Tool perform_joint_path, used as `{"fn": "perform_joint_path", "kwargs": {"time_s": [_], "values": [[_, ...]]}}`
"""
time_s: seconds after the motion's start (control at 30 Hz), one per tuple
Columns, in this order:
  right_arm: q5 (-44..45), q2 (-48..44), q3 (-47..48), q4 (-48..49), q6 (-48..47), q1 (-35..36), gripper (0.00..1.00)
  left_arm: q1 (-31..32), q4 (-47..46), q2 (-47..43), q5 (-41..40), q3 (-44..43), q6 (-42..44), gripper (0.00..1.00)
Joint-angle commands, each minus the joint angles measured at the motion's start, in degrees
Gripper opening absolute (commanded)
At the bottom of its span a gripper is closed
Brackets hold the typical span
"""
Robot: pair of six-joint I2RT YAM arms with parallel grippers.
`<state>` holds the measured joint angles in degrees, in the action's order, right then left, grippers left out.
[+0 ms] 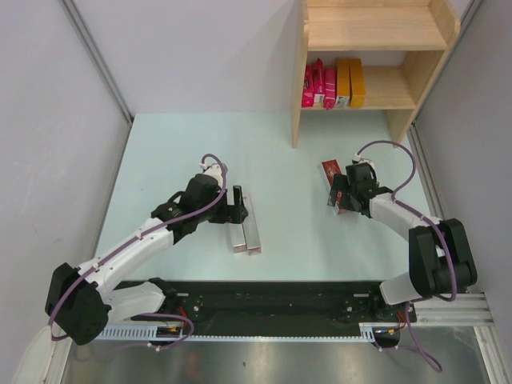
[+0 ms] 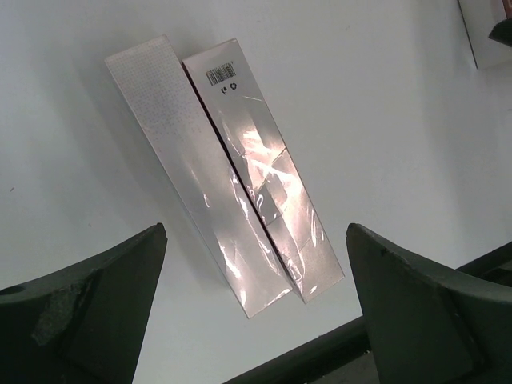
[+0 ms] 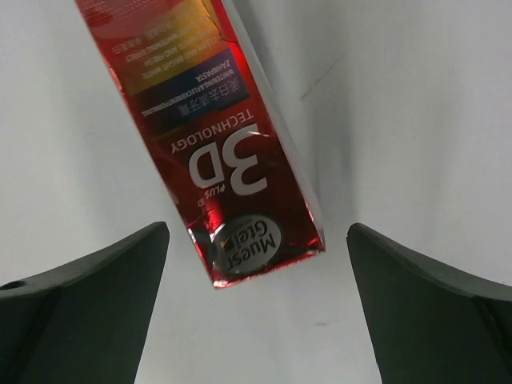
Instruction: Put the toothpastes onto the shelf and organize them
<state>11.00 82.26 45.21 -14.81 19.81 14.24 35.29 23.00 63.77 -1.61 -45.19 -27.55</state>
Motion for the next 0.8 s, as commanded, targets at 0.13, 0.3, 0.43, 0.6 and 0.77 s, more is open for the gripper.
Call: {"fn": "perform_joint_path", "kwargs": {"time_s": [0.13, 0.3, 0.43, 0.6, 0.77], "values": [[-5.1, 4.6, 0.1, 8.3, -1.5, -1.8, 0.87, 0.2, -1.8, -0.3, 1.1, -1.0, -0.4, 1.00], [-6.7, 4.8, 0.0, 9.0, -2.1, -1.8, 0.73, 0.2, -2.8, -0.1, 2.7, -1.0, -1.0, 1.00], [-7.9, 5.5, 0.0, 8.8, -2.2, -1.2, 0.54, 0.2, -3.0, -0.3, 3.3, -1.2, -1.1, 1.00], [-7.1, 4.8, 0.1, 8.2, -2.1, 0.0, 0.41, 0.2, -2.4, -1.4, 3.2, -1.5, -1.3, 1.00], [-6.6, 2.2, 0.0, 7.9, -2.0, 0.9, 0.38, 0.1, -2.7, -2.2, 4.9, -2.1, -1.8, 1.00]]}}
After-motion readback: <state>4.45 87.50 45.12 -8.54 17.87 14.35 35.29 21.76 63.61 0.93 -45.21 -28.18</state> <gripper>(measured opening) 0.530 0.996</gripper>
